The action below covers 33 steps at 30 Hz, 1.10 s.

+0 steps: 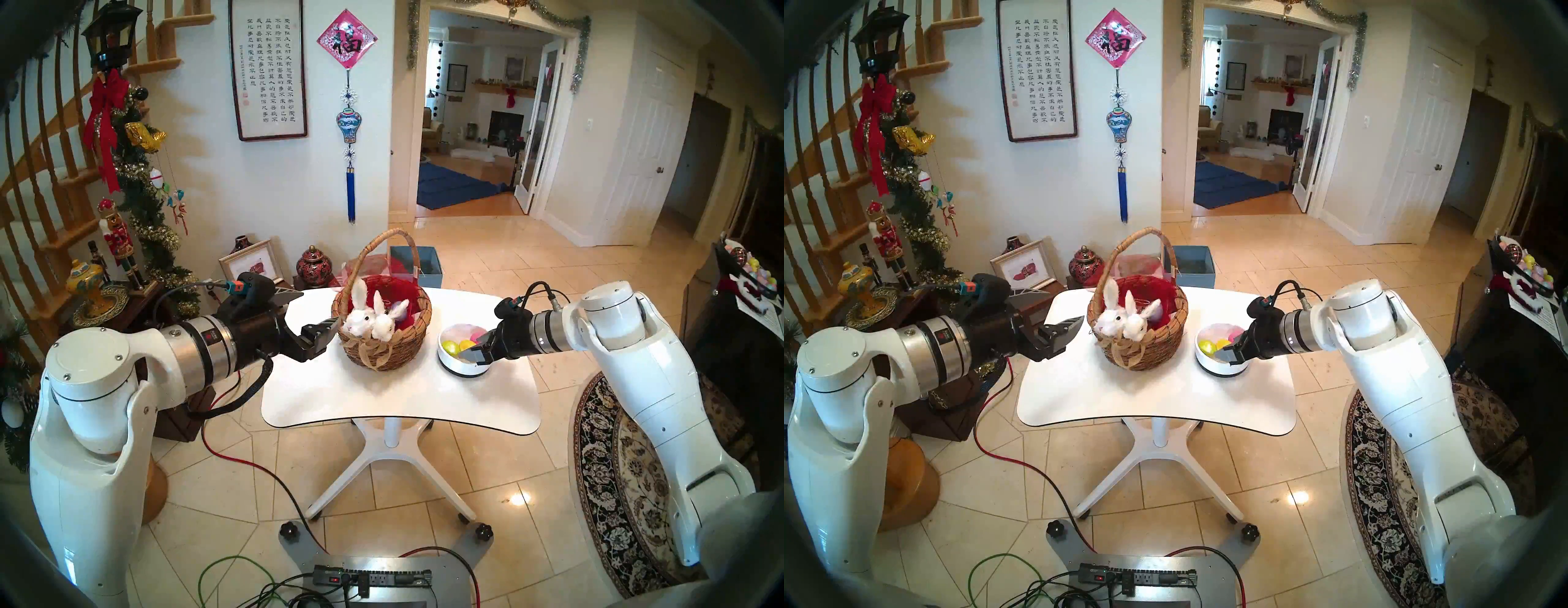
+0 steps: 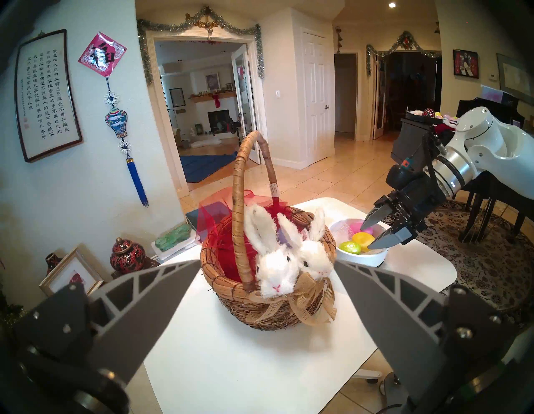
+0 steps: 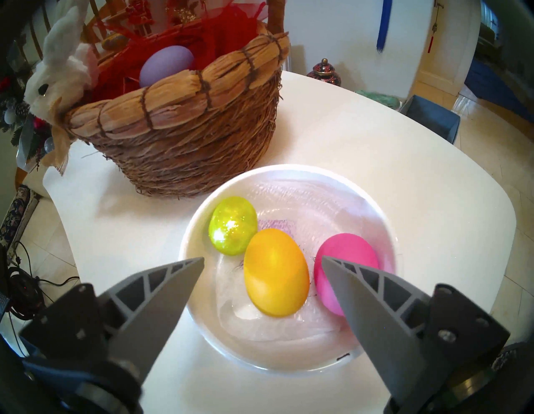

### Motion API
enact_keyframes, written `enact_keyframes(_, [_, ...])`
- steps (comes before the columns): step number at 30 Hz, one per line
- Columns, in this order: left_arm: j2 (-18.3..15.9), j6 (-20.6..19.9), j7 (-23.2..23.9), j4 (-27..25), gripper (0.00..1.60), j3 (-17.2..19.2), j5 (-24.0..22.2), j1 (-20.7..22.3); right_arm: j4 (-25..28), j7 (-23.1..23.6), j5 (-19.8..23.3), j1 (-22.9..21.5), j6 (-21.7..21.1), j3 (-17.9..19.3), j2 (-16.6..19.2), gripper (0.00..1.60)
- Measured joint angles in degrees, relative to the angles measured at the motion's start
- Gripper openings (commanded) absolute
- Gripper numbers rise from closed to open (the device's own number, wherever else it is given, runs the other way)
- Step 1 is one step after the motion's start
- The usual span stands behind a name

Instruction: Put easter egg into basket

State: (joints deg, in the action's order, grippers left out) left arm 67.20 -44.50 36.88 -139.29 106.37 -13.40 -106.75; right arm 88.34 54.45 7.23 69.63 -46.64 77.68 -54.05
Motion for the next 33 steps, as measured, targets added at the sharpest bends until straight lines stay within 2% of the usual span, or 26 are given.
enact_keyframes(12, [0.1,0.0,0.2,0.0,1.6,0.0,0.2,0.0,0.1,-0.2,-0.9,-0.5,0.5,-1.0,0.0,1.34])
enact_keyframes(20, [0.2,0.0,0.3,0.0,1.6,0.0,0.3,0.1,0.1,-0.5,-2.0,-0.7,0.6,-2.4,0.1,1.15])
enact_keyframes(25, [0.3,0.0,0.4,0.0,1.6,0.0,0.4,0.1,0.1,-0.7,-2.3,-0.7,0.7,-2.7,0.2,0.89])
enact_keyframes(26, [0.3,-0.1,0.4,0.0,1.6,0.0,0.4,0.1,0.1,-0.7,-2.4,-0.7,0.7,-2.7,0.2,0.76])
enact_keyframes(29, [0.3,-0.1,0.4,0.0,1.6,0.0,0.4,0.1,0.2,-0.8,-2.5,-0.7,0.7,-2.7,0.2,0.63])
enact_keyframes(30, [0.3,-0.1,0.4,0.0,1.6,0.0,0.4,0.1,0.2,-0.8,-2.5,-0.7,0.8,-2.7,0.2,0.54])
enact_keyframes(33, [0.4,-0.1,0.5,0.0,1.6,0.0,0.5,0.1,0.2,-0.8,-2.6,-0.7,0.8,-2.6,0.3,0.48])
